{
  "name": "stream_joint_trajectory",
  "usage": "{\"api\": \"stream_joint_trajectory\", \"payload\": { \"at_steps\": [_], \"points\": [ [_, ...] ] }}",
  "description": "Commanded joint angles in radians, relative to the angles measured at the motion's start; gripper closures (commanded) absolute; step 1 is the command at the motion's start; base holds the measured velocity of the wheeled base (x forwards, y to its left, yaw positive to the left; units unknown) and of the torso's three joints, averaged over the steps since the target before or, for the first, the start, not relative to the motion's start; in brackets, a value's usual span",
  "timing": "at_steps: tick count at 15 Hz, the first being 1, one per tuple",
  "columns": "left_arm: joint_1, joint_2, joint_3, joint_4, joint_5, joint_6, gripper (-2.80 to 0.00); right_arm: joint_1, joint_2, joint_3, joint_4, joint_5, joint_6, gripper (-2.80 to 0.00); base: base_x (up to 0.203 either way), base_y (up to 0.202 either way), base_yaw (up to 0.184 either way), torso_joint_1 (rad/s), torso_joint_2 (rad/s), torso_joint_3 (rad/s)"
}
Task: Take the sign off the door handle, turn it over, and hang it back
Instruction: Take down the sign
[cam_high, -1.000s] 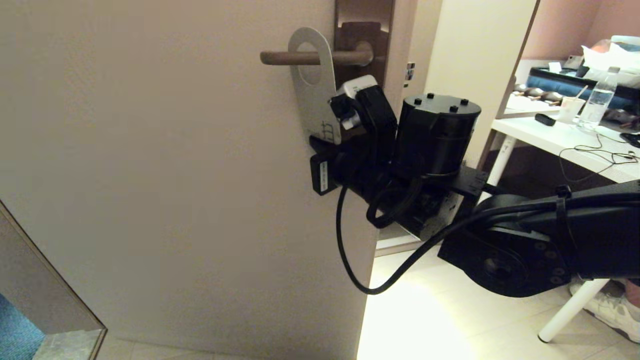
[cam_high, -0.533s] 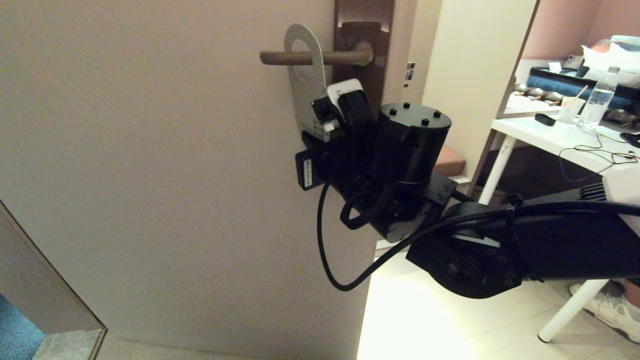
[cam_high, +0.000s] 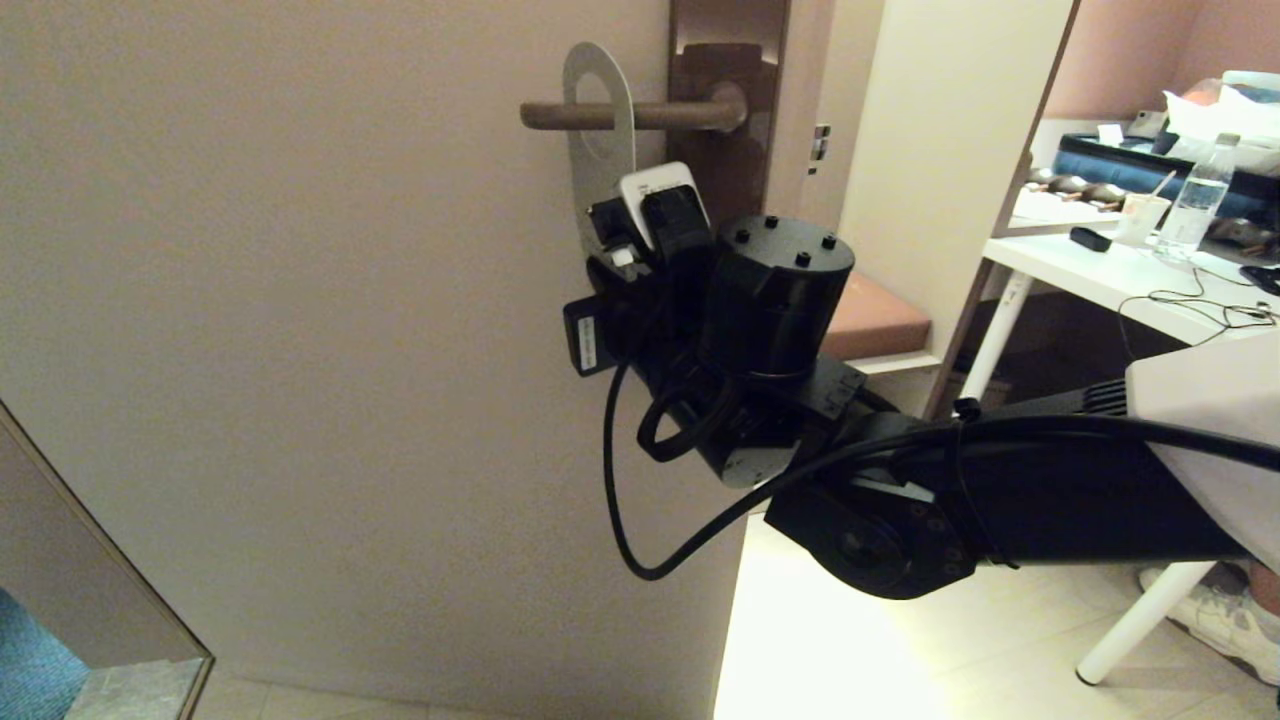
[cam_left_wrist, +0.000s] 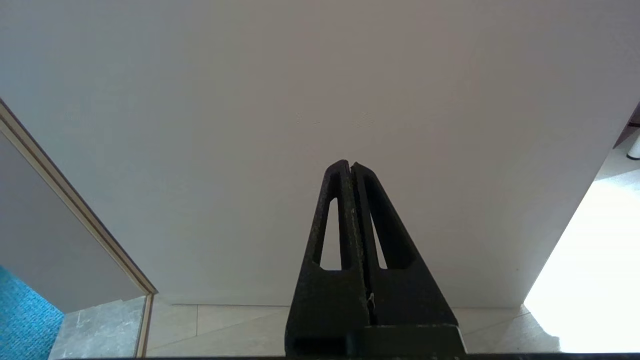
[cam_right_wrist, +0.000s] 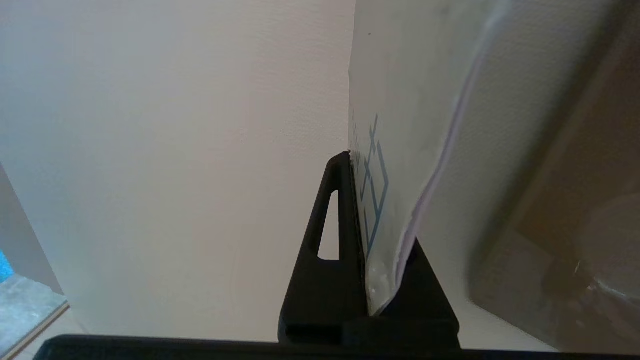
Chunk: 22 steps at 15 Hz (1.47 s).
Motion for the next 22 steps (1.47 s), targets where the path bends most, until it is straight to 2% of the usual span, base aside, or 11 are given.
{"api": "stream_joint_trajectory", "payload": {
  "at_steps": [1,7,12,22],
  "points": [
    [0.000,0.001,0.000,0.000,0.000,0.001,0.00,0.021,0.032,-0.035,-0.005,-0.012,-0.002,0.00,0.000,0.000,0.000,0.000,0.00,0.000],
    [0.000,0.001,0.000,0.000,0.000,0.001,0.00,0.053,0.115,-0.170,-0.004,-0.049,-0.024,0.00,0.000,0.000,0.000,0.000,0.00,0.000],
    [0.000,0.001,0.000,0.000,0.000,0.001,0.00,0.053,0.140,-0.200,-0.004,-0.072,-0.031,0.00,0.000,0.000,0.000,0.000,0.00,0.000],
    [0.000,0.001,0.000,0.000,0.000,0.001,0.00,0.082,0.168,-0.217,-0.004,-0.059,-0.031,0.00,0.000,0.000,0.000,0.000,0.00,0.000]
  ]
}}
